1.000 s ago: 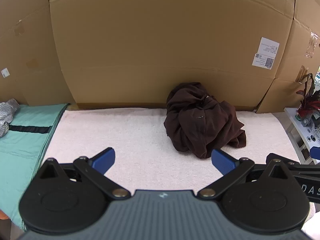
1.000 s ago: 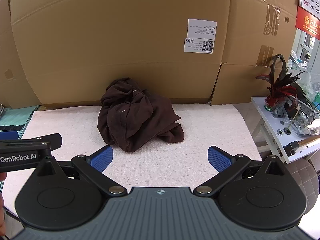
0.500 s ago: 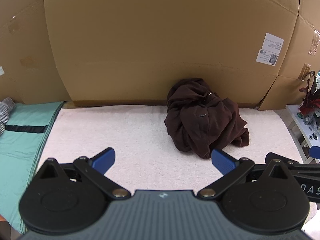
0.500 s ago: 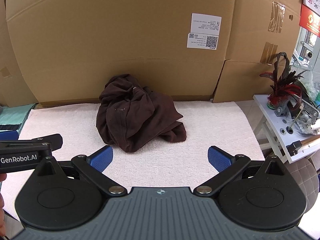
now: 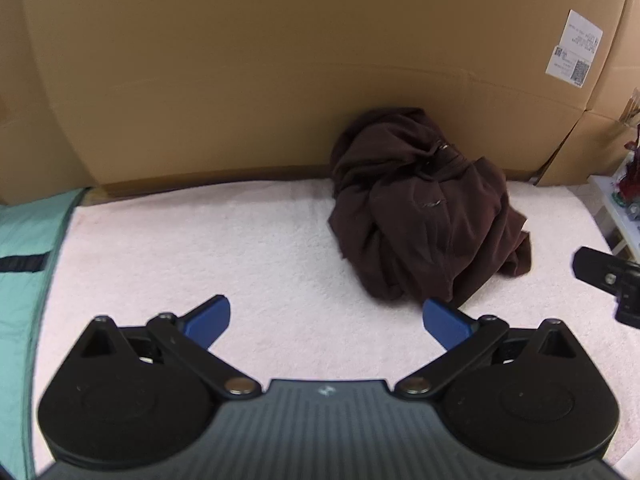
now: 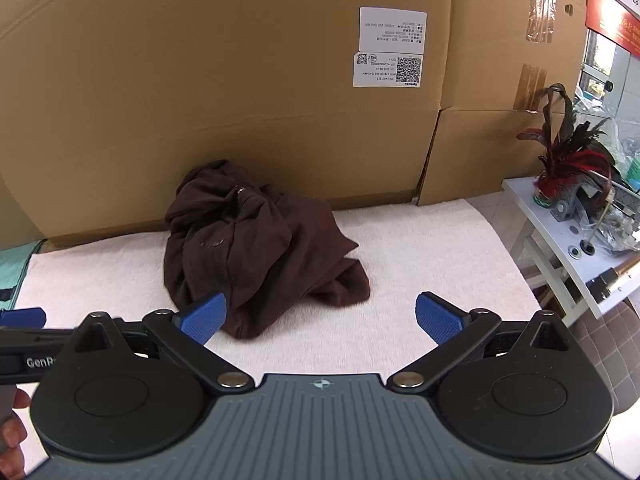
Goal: Fold clothes
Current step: 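Grasp the brown hoodie with the left gripper while the right gripper grasps it too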
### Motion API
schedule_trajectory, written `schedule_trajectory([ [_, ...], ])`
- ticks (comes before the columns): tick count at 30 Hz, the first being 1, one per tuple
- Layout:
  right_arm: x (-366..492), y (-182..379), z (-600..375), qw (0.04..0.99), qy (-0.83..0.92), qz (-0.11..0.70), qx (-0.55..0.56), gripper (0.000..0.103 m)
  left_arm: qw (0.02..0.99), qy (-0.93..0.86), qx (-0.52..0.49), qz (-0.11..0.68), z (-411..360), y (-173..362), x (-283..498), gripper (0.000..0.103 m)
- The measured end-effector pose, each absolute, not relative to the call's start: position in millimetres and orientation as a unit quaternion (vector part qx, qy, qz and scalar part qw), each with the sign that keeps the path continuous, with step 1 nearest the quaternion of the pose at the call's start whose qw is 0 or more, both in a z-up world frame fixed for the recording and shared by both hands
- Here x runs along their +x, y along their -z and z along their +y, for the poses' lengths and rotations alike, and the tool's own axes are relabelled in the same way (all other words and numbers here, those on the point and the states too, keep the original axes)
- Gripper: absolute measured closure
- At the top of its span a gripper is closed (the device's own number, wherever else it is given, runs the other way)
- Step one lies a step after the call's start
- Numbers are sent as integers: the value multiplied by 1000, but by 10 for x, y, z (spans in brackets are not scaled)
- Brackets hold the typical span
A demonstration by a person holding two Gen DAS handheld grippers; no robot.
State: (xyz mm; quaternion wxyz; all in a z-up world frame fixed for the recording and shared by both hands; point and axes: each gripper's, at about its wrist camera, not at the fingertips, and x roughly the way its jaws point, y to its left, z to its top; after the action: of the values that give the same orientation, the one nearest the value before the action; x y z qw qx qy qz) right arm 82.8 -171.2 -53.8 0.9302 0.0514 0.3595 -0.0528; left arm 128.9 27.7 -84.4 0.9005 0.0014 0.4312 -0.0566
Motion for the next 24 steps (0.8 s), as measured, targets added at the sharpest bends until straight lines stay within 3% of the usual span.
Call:
schedule_trajectory([
  [5,1280,690,-1817,935,29,350,50,2,912,63,-38,403,182,889,1687,1],
  [9,1722,839,-1951,925,-24,375,52,15,919,44,-26,391,52,909,2026,1],
  [21,2309,1135,-2033,911,-129,382,83,10,904,27,33,426,-159,1105,2586,1],
  [23,2308,1149,-2022,912,-134,380,75,11,900,36,36,432,-201,1114,2607,7],
  [24,2307,1156,-2017,913,-136,379,70,15,899,41,37,435,-223,1119,2618,19],
])
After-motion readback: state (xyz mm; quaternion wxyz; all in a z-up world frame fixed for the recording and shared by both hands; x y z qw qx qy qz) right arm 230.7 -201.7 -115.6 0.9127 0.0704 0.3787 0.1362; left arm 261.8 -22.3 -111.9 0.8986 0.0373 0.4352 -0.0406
